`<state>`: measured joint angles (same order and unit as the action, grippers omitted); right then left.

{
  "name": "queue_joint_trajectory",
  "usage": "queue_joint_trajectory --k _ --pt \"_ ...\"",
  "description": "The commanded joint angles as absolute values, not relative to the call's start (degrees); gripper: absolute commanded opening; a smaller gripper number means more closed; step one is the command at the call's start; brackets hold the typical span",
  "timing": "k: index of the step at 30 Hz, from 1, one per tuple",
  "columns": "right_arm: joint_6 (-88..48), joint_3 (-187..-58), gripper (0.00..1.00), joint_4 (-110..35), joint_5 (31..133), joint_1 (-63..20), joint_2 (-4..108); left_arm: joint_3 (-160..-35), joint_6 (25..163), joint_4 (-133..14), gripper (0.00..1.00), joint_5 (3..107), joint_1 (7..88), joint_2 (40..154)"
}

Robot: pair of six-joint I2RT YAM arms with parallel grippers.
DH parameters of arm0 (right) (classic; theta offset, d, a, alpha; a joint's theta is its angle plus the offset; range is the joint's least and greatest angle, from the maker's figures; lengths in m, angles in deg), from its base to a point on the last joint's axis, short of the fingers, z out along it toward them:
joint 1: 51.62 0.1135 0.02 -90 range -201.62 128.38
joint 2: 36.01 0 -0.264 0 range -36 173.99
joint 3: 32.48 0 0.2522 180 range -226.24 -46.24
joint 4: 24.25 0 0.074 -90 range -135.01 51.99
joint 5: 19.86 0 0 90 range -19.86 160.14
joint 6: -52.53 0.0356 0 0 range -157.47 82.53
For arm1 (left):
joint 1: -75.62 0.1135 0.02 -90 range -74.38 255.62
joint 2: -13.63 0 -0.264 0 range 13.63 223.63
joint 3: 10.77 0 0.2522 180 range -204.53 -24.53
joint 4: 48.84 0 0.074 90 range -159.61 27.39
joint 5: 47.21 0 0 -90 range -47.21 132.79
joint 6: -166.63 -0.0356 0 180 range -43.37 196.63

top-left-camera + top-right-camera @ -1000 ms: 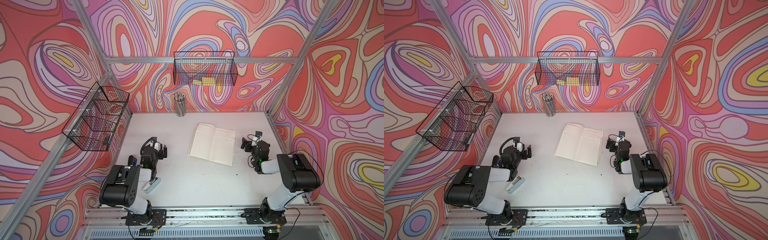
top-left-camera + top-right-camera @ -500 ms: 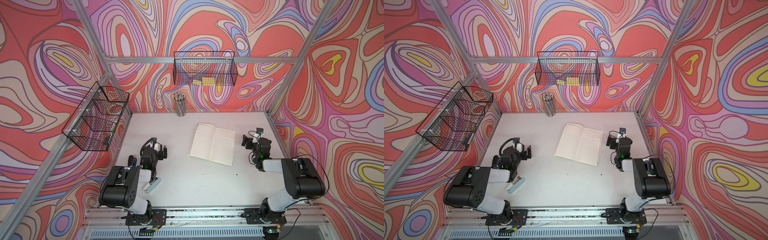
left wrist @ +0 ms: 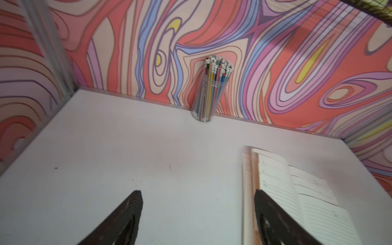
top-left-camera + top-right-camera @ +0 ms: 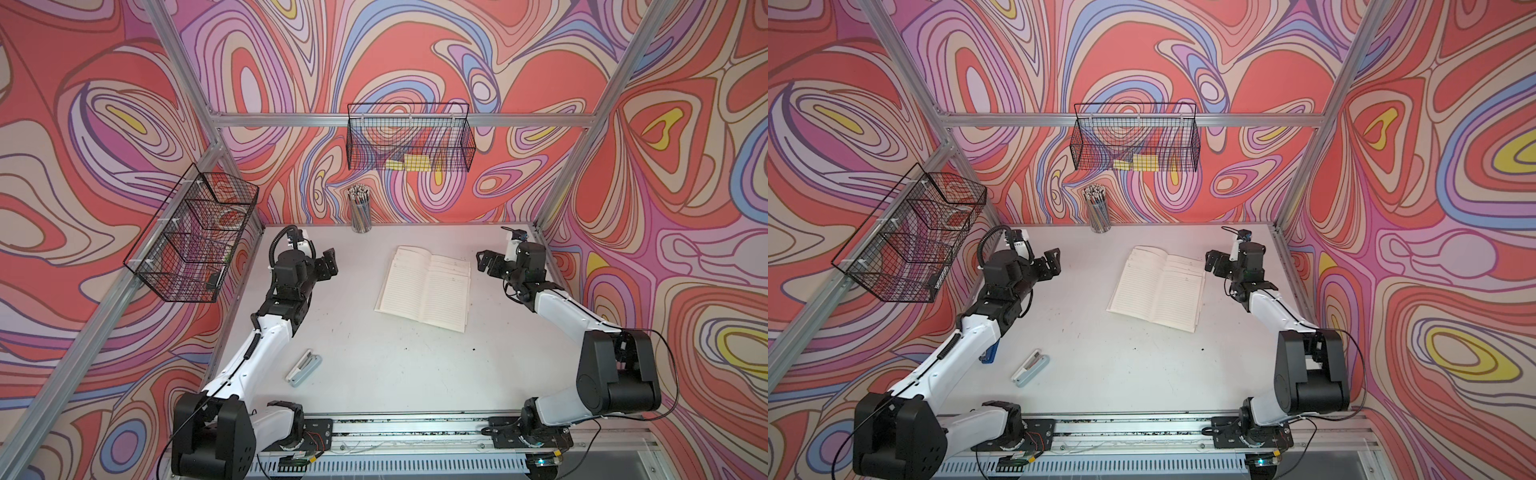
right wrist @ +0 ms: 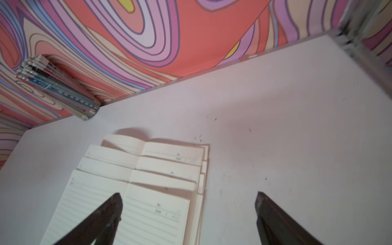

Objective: Close the notebook
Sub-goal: Close the notebook at the center of the board.

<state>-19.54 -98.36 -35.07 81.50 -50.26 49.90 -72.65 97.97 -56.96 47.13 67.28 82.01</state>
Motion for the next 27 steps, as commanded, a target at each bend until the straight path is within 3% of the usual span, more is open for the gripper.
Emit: queue_joint_trajectory --k 1,9,16,27 --pt "-14.53 -98.88 0.98 -42.09 88.57 -46.17 48.65 -70.45 110.63 -70.03 0.82 60.96 66.31 81.67" --pt "-8.36 -99.65 0.98 -38.09 92.10 -36.64 50.85 -66.38 120.20 -69.34 0.77 71.25 64.42 80.84" --pt "-4.17 -96.59 0.98 -32.26 93.08 -34.31 54.13 -64.42 124.43 -62.54 0.62 74.88 60.84 85.89" --pt "-4.98 -97.28 0.98 -33.12 93.47 -34.31 58.43 -65.70 125.67 -59.12 0.63 72.49 56.31 94.69"
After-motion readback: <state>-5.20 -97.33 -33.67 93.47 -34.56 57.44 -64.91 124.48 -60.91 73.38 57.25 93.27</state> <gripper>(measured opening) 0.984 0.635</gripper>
